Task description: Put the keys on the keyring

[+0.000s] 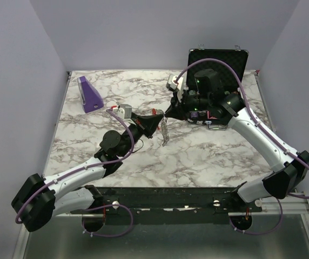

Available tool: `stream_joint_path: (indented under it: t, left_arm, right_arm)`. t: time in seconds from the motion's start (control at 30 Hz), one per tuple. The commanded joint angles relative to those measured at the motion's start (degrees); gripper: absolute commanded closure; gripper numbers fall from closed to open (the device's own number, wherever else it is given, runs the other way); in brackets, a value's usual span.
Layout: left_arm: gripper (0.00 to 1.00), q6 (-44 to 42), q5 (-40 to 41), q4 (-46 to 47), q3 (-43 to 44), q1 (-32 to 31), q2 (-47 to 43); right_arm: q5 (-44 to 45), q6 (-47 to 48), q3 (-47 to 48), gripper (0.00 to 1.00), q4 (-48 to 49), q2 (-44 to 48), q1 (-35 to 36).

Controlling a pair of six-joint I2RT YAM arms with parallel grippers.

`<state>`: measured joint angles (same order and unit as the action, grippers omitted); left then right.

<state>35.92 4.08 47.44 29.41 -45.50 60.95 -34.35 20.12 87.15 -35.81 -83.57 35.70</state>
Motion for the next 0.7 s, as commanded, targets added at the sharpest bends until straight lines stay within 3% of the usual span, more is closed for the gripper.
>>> stream_joint_path:
  t: [0.0, 0.23, 0.37, 0.67]
  left_arm:
    - [1.00, -1.3, 1.1, 4.0, -0.8, -0.1, -2.1]
    - [1.00, -1.1, 0.1, 9.0, -2.5, -0.2, -1.9]
    - [1.00, -0.6, -0.5, 11.3, -3.0, -0.2, -1.3]
    - [1.00, -0.9, -0.6, 16.1, -3.4, -0.1, -0.2]
  right_arm:
    - [-1.2, 2.6, 1.4, 0.78, -2.7, 1.4, 0.2]
    - [-7.3, 6.2, 0.7, 0.79, -5.9, 1.8, 0.2]
    - [-9.5, 6.7, 0.6, 0.93, -6.5, 1.7, 0.2]
    - [-11.9, 5.9, -1.5, 0.98, -6.7, 2.4, 0.3]
